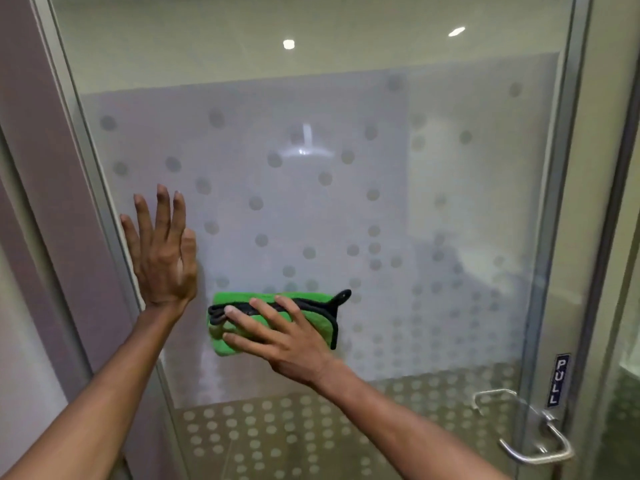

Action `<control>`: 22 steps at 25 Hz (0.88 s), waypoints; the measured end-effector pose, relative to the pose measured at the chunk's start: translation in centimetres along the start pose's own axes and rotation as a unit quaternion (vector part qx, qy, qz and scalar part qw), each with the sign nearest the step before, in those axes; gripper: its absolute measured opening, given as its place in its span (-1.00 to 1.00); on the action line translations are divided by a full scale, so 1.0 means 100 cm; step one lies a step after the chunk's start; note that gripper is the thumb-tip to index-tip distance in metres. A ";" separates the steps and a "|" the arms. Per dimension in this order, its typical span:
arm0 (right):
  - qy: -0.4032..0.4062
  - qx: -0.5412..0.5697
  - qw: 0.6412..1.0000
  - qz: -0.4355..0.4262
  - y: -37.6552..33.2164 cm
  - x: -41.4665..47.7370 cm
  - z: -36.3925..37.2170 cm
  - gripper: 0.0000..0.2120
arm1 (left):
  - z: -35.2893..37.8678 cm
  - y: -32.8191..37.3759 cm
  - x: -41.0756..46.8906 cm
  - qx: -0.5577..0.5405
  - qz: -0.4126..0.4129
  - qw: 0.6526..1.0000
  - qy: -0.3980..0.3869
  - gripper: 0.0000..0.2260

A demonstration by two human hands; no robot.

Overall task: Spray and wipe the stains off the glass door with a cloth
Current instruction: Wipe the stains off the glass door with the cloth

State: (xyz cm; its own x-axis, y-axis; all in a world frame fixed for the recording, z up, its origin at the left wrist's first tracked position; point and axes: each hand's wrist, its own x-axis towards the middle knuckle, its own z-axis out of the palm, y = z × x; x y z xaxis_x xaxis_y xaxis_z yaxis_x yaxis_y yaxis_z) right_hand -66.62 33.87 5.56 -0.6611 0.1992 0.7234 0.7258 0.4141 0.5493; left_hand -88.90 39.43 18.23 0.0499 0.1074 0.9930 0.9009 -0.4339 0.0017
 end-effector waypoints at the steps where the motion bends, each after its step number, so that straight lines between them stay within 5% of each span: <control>1: -0.018 -0.008 0.999 -0.037 0.014 -0.012 -0.007 -0.43 | 0.002 -0.002 0.000 0.002 0.002 1.000 0.000 -0.52; 5: -0.003 -0.074 0.994 -0.080 0.092 -0.077 -0.047 -0.41 | 0.005 -0.004 -0.001 0.005 0.004 1.000 0.006 -0.51; 9: 0.084 -0.137 0.978 0.134 0.167 -0.148 -0.090 -0.40 | 0.006 -0.001 0.000 0.015 0.008 1.000 0.012 -0.51; 11: 0.132 -0.155 0.932 0.301 0.170 -0.169 -0.092 -0.40 | 0.004 0.001 0.000 0.014 0.003 1.000 0.010 -0.51; 14: 0.194 -0.157 0.796 0.551 0.137 -0.163 -0.069 -0.46 | 0.003 0.003 0.000 0.020 0.003 1.000 0.010 -0.52; 17: 0.258 -0.090 0.675 0.685 0.094 -0.125 -0.044 -0.56 | 0.002 0.007 0.001 0.014 -0.005 1.000 0.008 -0.52; 19: 0.275 -0.067 0.653 0.703 0.062 -0.102 -0.029 -0.58 | 0.001 0.007 0.000 0.013 -0.009 1.000 0.005 -0.51; 22: 0.255 -0.027 0.680 0.686 0.019 -0.067 -0.018 -0.58 | 0.002 0.005 0.001 0.010 -0.014 1.000 0.002 -0.51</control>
State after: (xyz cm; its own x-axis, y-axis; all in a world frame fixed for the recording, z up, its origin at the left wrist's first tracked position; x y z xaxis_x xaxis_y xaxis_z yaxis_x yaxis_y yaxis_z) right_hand -60.44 31.69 2.48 0.7890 0.0250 0.6139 0.6080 0.1120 -0.7860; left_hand -88.31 39.41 18.31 0.0227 0.1152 0.9931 0.9103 -0.4130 0.0271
